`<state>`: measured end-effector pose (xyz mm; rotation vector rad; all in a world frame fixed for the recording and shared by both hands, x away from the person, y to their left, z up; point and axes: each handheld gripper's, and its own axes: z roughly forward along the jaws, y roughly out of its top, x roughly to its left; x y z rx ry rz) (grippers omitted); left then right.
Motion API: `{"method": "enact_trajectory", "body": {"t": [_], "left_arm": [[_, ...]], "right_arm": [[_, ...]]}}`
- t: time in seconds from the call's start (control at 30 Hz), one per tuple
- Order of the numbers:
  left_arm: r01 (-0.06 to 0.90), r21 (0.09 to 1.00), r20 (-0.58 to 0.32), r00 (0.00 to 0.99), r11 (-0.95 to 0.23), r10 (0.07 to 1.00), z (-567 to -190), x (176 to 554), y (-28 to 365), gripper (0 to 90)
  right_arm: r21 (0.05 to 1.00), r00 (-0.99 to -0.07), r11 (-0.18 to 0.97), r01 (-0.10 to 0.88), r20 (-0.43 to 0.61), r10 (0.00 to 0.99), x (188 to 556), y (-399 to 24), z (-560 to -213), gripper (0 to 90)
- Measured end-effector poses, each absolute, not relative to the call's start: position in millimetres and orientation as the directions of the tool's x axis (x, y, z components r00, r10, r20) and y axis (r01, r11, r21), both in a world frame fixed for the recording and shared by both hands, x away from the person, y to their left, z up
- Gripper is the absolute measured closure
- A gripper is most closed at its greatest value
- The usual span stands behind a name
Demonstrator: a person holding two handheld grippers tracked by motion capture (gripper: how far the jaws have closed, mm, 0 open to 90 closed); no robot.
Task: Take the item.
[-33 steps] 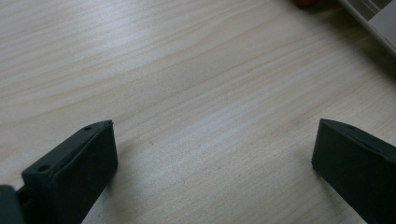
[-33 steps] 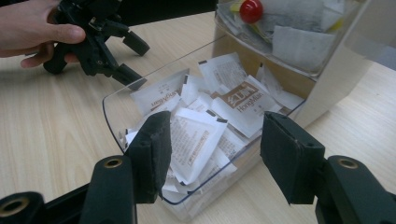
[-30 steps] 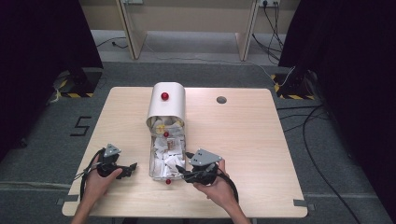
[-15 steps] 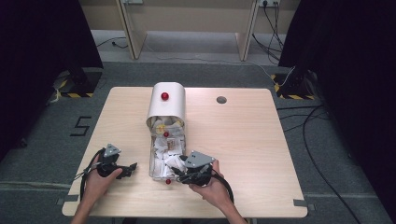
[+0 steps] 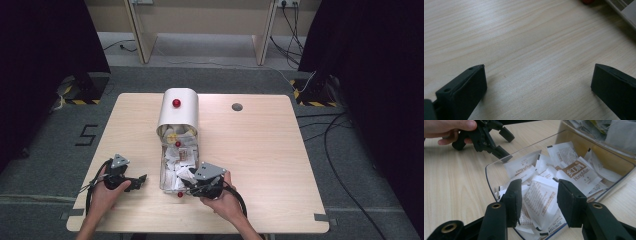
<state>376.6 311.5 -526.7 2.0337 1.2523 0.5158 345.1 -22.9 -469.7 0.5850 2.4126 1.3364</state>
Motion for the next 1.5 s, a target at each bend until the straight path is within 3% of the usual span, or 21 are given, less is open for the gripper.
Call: {"method": "enact_trajectory", "body": {"t": [0.6, 1.1, 1.27, 1.37, 1.5], "left_arm": [[0.618, 0.726, -0.019, 0.456, -0.302, 0.890, -526.7, 376.6, 311.4, 0.0], [0.618, 0.726, -0.019, 0.456, -0.302, 0.890, -526.7, 376.6, 311.4, 0.0], [0.618, 0.726, -0.019, 0.456, -0.302, 0.890, -526.7, 376.6, 311.4, 0.0], [0.618, 0.726, -0.019, 0.457, -0.302, 0.890, -526.7, 376.7, 311.4, 0.0], [0.618, 0.726, -0.019, 0.456, -0.302, 0.890, -526.7, 376.6, 311.4, 0.0]], "right_arm": [[0.836, -0.878, 0.518, 0.182, -0.099, 0.469, 349.2, -9.1, -480.3, 63.1], [0.833, -0.872, 0.519, 0.191, -0.099, 0.480, 352.2, -11.2, -485.0, 76.0], [0.838, -0.866, 0.512, 0.189, -0.103, 0.488, 353.5, -13.6, -483.5, 74.2], [0.838, -0.855, 0.513, 0.187, -0.118, 0.505, 354.7, -15.8, -481.5, 66.2], [0.815, -0.854, 0.556, 0.163, -0.165, 0.493, 352.5, -16.7, -477.1, 65.8]]}}
